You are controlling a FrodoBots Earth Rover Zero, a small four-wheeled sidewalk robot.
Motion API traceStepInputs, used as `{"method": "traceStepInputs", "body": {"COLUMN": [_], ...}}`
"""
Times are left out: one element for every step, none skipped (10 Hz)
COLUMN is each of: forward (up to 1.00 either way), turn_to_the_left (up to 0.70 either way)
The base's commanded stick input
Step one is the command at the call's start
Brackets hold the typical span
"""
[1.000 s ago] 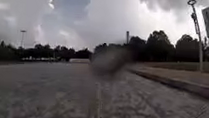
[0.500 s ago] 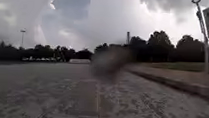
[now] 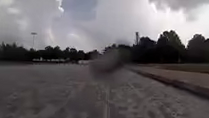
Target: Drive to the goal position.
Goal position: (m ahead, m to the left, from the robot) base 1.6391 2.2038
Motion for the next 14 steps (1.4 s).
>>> {"method": "traceStepInputs", "body": {"forward": [0.7, 0.7, 0.7, 0.7, 0.7, 0.7, 0.7, 0.7, 0.7, 0.7, 0.7, 0.7, 0.7, 0.7], "turn_to_the_left": [0.0, 0.0, 0.0, 0.0, 0.0, 0.0, 0.0, 0.0, 0.0, 0.0, 0.0, 0.0, 0.0, 0.0]}}
